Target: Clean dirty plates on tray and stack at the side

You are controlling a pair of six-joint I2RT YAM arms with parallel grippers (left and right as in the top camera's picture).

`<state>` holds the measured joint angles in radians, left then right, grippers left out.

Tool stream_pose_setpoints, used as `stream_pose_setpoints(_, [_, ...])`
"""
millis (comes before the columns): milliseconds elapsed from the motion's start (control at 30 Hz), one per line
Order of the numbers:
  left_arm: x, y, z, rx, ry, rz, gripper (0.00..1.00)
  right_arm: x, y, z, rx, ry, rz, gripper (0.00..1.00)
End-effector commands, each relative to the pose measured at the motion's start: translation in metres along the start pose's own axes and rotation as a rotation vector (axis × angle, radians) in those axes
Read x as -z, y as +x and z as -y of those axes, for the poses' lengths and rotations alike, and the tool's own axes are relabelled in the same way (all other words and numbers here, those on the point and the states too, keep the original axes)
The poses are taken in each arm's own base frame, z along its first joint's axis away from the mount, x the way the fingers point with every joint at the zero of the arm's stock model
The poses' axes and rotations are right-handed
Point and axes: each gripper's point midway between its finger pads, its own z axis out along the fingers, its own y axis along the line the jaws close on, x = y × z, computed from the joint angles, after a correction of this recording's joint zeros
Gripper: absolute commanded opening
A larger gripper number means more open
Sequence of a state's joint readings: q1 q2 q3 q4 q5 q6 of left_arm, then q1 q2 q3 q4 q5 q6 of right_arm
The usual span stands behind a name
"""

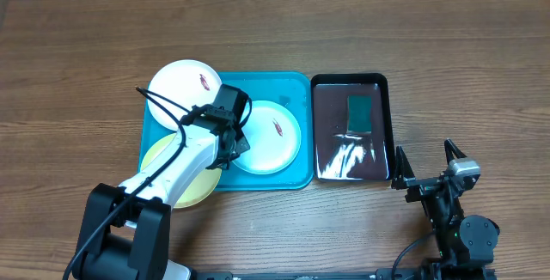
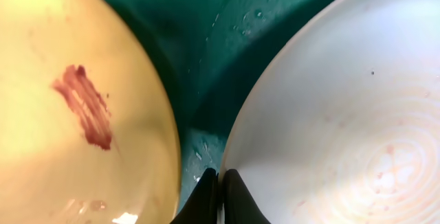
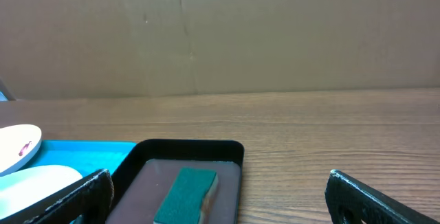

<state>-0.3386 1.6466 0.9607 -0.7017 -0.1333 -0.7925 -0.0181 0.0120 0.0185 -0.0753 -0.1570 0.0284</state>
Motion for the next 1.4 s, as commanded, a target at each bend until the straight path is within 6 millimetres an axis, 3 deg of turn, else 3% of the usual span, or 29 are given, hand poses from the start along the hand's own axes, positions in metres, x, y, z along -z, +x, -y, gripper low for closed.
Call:
stream_pose_setpoints(0, [0.008,-0.014,0.005,-0.043,0.014,0.054,0.07,0.0,0.002,0.0,0.003,0.0,0.004,1.0])
stream_pose_setpoints(200, [0.008,-0.017,0.007,-0.043,0.025,0.067,0.29,0.0,0.002,0.0,0.004,0.0,0.004,1.0])
stream_pose_setpoints(333, [0.008,-0.019,0.01,-0.086,0.035,0.075,0.31,0.0,0.002,0.0,0.003,0.0,0.004,1.0])
stream_pose_setpoints(467, [0.024,-0.018,0.025,-0.248,0.092,0.026,0.45,0.0,0.002,0.0,0.004,0.0,0.004,1.0])
stream_pose_setpoints(533, [0.044,-0.019,0.031,-0.28,0.109,-0.011,0.55,0.0,0.002,0.0,0.003,0.0,0.004,1.0])
stream_pose_setpoints(700, [0.063,-0.016,0.027,-0.284,0.088,-0.063,0.61,0.0,0.002,0.0,0.004,0.0,0.004,1.0])
stream_pose_setpoints(867, [0.062,-0.007,0.023,-0.286,0.082,-0.102,0.61,0.0,0.002,0.0,0.003,0.0,0.004,1.0])
stream_pose_setpoints(1067, [0.062,-0.003,0.029,-0.285,0.116,-0.122,0.7,0.0,0.002,0.0,0.004,0.0,0.004,1.0])
stream_pose_setpoints(1267, [0.062,-0.005,0.031,-0.279,0.125,-0.112,0.77,0.002,-0.001,-0.028,-0.074,-0.164,0.005,1.0])
stream_pose_setpoints(1300, [0.062,-0.005,0.031,-0.276,0.126,-0.114,0.79,0.003,-0.003,-0.033,-0.076,-0.192,0.012,1.0])
stream_pose_setpoints(1333, [0.063,-0.004,0.032,-0.277,0.13,-0.118,0.9,0.005,-0.005,-0.043,-0.088,-0.249,0.012,1.0])
stream_pose_setpoints(1367, [0.063,-0.004,0.032,-0.278,0.131,-0.118,0.91,0.006,-0.004,-0.045,-0.094,-0.263,0.003,1.0])
